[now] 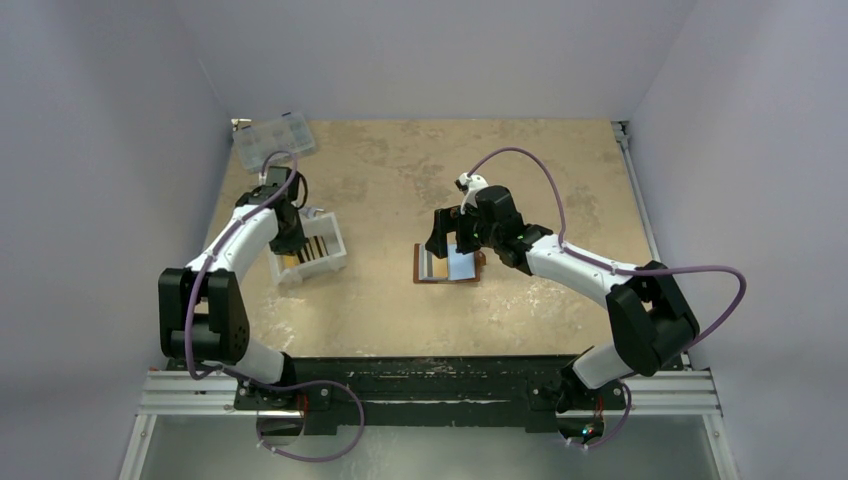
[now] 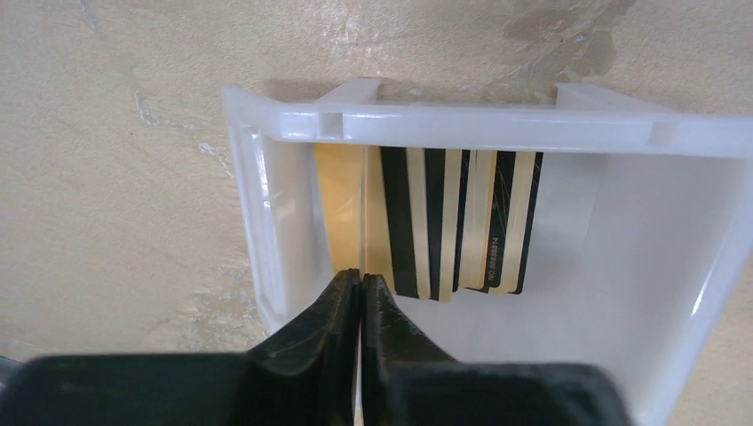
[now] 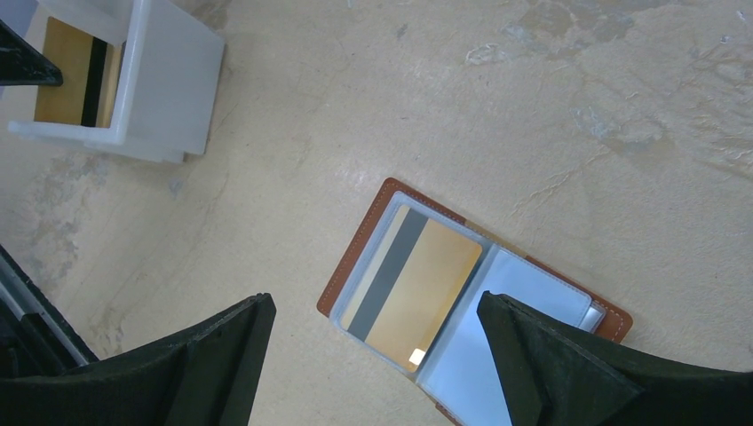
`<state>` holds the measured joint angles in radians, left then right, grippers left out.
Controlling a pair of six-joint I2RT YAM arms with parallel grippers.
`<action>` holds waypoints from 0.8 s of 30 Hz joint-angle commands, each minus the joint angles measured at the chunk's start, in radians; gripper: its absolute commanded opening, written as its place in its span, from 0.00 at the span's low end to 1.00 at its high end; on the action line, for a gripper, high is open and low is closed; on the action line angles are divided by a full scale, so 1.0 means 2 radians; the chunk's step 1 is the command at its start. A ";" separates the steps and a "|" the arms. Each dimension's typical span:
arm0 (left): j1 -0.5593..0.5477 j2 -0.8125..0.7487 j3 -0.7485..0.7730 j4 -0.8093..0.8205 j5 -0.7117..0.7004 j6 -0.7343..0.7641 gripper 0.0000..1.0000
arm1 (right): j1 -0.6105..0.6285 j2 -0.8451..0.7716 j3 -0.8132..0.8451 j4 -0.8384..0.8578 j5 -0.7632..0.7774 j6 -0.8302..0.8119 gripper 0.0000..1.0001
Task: Put the credit cards into the card holder
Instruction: Pick up the credit card from the storage box.
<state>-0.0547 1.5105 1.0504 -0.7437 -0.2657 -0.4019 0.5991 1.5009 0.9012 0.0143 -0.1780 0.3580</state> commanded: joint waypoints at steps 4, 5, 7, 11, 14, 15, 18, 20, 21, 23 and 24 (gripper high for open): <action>0.000 -0.032 0.034 -0.026 0.002 0.022 0.00 | -0.002 0.009 0.013 0.010 -0.017 -0.003 0.99; 0.001 -0.034 0.034 -0.026 0.003 0.024 0.00 | -0.002 0.009 0.014 0.009 -0.019 -0.003 0.99; 0.001 -0.034 0.038 -0.030 0.004 0.027 0.00 | -0.002 0.011 0.014 0.010 -0.021 -0.003 0.99; 0.002 -0.040 0.049 -0.035 0.022 0.032 0.00 | -0.002 0.012 0.015 0.010 -0.023 -0.004 0.99; 0.004 -0.043 0.082 -0.060 0.043 0.035 0.00 | -0.002 0.013 0.017 0.007 -0.023 -0.006 0.99; 0.003 -0.045 0.098 -0.068 0.051 0.036 0.00 | -0.002 0.013 0.020 0.003 -0.022 -0.006 0.99; 0.004 -0.060 0.150 -0.081 0.090 0.040 0.00 | -0.002 0.012 0.028 -0.005 -0.024 -0.006 0.99; 0.004 -0.074 0.172 -0.066 0.160 0.044 0.00 | -0.002 0.009 0.035 -0.012 -0.026 -0.005 0.99; 0.004 -0.084 0.173 -0.035 0.227 0.045 0.00 | -0.002 0.005 0.038 -0.018 -0.028 -0.002 0.99; 0.003 -0.104 0.145 0.032 0.344 0.032 0.00 | -0.002 -0.002 0.040 -0.018 -0.046 0.000 0.99; 0.003 -0.114 0.119 0.104 0.403 0.012 0.00 | -0.003 -0.006 0.041 -0.018 -0.062 0.001 0.99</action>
<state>-0.0505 1.3819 1.3407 -0.8230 0.0700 -0.3382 0.5991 1.5314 0.9314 -0.0105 -0.2176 0.3584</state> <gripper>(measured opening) 0.024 0.987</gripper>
